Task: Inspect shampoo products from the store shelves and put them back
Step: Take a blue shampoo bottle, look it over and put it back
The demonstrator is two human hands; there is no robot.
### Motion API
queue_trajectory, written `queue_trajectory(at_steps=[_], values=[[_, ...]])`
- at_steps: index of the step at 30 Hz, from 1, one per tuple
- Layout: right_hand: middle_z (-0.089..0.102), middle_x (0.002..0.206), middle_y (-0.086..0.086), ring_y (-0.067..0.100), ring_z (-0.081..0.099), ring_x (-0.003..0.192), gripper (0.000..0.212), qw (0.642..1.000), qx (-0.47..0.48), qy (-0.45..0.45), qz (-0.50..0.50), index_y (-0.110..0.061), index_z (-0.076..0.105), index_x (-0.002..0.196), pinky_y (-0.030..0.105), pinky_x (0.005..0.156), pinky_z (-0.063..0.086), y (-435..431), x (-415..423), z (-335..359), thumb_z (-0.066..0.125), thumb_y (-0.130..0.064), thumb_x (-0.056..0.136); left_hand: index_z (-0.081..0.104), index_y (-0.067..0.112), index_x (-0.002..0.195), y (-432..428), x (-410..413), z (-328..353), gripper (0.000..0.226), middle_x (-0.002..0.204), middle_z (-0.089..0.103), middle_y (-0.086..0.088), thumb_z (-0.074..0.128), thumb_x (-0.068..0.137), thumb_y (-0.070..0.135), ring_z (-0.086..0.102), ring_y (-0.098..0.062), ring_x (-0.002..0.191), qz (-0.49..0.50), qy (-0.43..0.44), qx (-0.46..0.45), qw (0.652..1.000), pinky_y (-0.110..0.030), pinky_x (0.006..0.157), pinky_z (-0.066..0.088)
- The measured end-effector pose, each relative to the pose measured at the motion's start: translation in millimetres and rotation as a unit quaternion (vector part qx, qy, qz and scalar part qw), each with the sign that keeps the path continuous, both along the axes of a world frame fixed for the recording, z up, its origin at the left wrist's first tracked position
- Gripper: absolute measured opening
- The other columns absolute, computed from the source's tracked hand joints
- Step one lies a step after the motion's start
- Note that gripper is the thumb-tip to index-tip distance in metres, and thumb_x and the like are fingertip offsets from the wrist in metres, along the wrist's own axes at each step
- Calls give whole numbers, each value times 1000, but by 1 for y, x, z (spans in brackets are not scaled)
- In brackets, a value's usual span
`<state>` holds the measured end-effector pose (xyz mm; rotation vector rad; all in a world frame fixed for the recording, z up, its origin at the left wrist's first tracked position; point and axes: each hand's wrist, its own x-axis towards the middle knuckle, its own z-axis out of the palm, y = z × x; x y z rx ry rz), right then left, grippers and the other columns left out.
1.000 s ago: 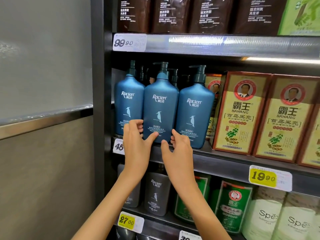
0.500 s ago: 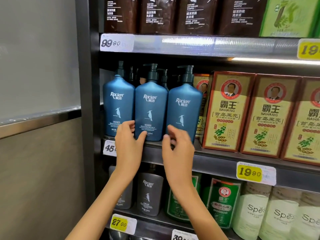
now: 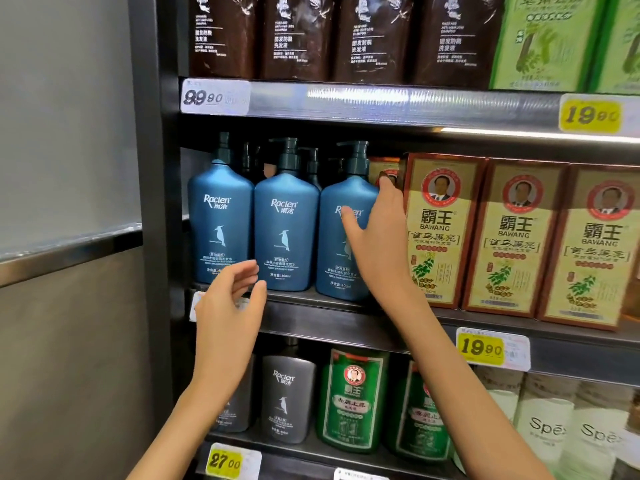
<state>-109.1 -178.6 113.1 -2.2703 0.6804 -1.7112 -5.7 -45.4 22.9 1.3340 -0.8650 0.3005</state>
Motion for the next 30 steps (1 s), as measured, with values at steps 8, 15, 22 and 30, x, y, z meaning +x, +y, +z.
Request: queue_trajectory(at_steps=[8, 15, 22, 30], values=[[59, 112, 6, 18, 56, 100, 46, 987, 97, -87, 97, -6, 47, 125, 11, 79, 42, 13, -7, -24, 67, -20, 86, 59, 20, 107, -6, -17, 1, 23, 104, 64, 9, 60, 87, 9, 61, -6, 100, -49, -10, 20, 999, -18, 92, 45], [58, 104, -9, -3, 56, 89, 34, 962, 127, -138, 197, -19, 46, 119, 4, 74, 41, 32, -40, -31, 60, -10, 89, 57, 14, 116, -13, -39, 7, 31, 116, 62, -2, 62, 86, 13, 59, -11, 110, -100, -29, 41, 994, -28, 99, 44], [65, 119, 12, 17, 65, 103, 33, 858, 307, -118, 395, -6, 49, 126, 25, 80, 55, 41, -82, -56, 53, -6, 93, 54, 30, 95, -8, -76, -14, 40, 87, 66, 23, 60, 62, 53, 60, 14, 80, -244, 48, 106, 963, -2, 67, 43], [69, 114, 2, 17, 65, 105, 44, 761, 422, -34, 492, -13, 52, 125, 29, 85, 54, 35, -110, -98, 60, -20, 82, 57, 25, 106, 10, -88, -66, 42, 98, 71, 17, 69, 72, 48, 65, 1, 91, -341, 130, 114, 924, -10, 72, 48]])
